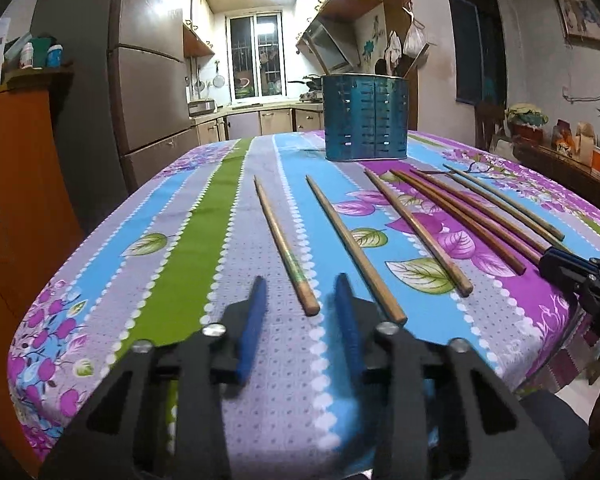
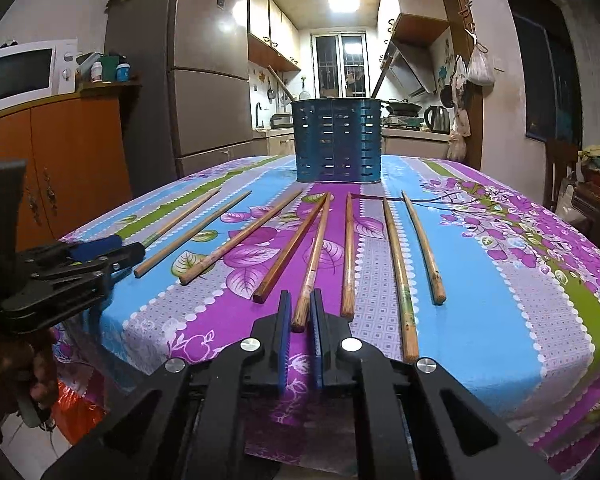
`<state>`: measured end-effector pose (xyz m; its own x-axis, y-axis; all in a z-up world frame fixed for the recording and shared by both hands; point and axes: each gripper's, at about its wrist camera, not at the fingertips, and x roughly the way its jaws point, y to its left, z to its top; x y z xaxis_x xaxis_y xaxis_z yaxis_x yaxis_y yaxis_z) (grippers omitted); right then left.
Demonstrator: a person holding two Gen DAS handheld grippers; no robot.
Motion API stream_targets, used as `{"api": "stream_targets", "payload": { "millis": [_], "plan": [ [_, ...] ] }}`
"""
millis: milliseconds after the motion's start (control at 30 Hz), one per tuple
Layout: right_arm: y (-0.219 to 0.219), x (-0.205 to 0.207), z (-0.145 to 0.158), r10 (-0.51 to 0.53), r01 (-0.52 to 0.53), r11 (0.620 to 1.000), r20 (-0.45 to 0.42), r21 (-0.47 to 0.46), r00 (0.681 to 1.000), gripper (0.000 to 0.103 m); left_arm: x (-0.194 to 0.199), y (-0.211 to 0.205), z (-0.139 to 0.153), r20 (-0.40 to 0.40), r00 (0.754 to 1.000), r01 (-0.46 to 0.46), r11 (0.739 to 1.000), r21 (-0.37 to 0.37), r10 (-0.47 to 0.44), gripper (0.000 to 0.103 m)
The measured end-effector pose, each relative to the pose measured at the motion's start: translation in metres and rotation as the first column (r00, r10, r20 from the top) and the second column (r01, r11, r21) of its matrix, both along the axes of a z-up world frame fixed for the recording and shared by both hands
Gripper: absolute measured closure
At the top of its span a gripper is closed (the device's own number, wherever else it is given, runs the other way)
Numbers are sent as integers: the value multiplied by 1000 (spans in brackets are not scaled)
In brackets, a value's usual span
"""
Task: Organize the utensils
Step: 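Move both grippers back to the table and close each on a chopstick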
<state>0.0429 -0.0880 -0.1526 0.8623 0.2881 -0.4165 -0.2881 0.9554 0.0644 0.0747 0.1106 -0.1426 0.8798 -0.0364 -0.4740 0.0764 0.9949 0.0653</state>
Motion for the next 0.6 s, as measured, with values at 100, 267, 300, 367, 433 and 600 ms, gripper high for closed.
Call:
{"api": "stream_targets", "payload": {
  "millis": [100,267,300,367,433,600],
  "plan": [
    [-1,0,0,4,-4,1000,-2,-2,1000,92,0,-1,0,0,1000,-10,1000,19,10,91],
    [1,-1,-1,0,0,1000,9,-5,1000,92,-3,6,0,4,999,-36,999,15,36,92],
    [2,-1,-1,-3,3,1000,11,-4,1000,92,-3,5,0,9,999,-37,999,19,37,92],
    [3,-1,-2,-9,9,1000,15,-5,1000,92,-5,3,-1,26,999,-43,999,28,42,90],
    [2,-1,-1,-11,11,1000,15,-3,1000,92,-6,4,-3,45,997,-61,998,25,60,79],
    [4,1,-2,-18,18,1000,17,-4,1000,92,-3,17,-4,73,994,-80,997,3,80,55]
  ]
}}
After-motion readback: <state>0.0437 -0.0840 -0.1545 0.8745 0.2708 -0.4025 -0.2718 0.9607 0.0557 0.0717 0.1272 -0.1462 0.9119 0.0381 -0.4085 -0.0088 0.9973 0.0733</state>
